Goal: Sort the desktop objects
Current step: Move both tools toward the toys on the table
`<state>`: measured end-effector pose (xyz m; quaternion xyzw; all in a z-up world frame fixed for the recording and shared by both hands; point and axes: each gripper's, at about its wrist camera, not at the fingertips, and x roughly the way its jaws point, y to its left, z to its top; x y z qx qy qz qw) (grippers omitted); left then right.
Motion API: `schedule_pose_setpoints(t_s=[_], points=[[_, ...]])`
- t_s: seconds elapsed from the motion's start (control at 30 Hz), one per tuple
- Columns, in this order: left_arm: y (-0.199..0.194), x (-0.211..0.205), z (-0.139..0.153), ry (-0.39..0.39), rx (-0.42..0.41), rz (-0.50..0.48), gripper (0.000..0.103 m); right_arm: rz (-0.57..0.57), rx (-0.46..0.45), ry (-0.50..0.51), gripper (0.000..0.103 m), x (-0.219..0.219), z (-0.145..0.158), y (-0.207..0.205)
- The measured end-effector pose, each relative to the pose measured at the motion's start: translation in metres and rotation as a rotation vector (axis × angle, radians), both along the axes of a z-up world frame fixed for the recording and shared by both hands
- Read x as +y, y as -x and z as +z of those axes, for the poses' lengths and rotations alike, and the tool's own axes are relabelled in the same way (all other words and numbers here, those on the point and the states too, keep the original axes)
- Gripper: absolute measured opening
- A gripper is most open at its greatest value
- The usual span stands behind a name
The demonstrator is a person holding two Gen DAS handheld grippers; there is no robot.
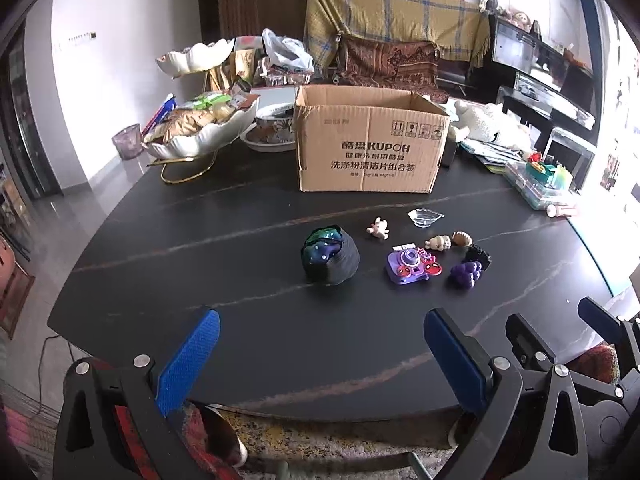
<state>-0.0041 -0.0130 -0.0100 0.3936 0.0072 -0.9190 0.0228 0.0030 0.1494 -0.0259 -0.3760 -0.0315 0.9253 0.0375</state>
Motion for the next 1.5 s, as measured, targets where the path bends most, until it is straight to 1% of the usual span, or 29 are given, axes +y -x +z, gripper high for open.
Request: schedule_pose_setpoints(t_s=[0.27,0.4,0.73,0.93,1.0,1.13,1.5], points=[[0.007,-0.007,-0.005,-0.009,-0.018,0.006,0.101,0.001,-0.009,-0.013,0.085,-0.002,-0.004,0.004],[0.012,-0.011,-0.008,-0.027,-0.026,0.004,0.101,0.004,-0.021,-0.015,0.085,-0.002,-0.008,0.008],[0.020,-0.008,-0.008,-0.008,-0.027,-0.009,0.101,0.004,-0.043,-0.014,0.085,0.000,-0.015,0.019],[0.029,-0.007,-0.012,-0.010,-0.044,-0.013,0.101,0.007,-0.054,-0.010,0.085,0.000,-0.017,0.026],[0.031,-0.007,-0.013,-0.028,-0.043,-0.015,0.101,0.005,-0.060,-0.010,0.085,0.001,-0.018,0.029],[0.035,-0.004,-0.013,-0.004,-0.035,-0.005,0.101,0.000,-0.061,-0.012,0.085,0.002,-0.017,0.033],[0.055,0.000,-0.011,0.005,-0.057,-0.022,0.101,0.008,-0.078,-0.008,0.085,0.002,-0.017,0.049]])
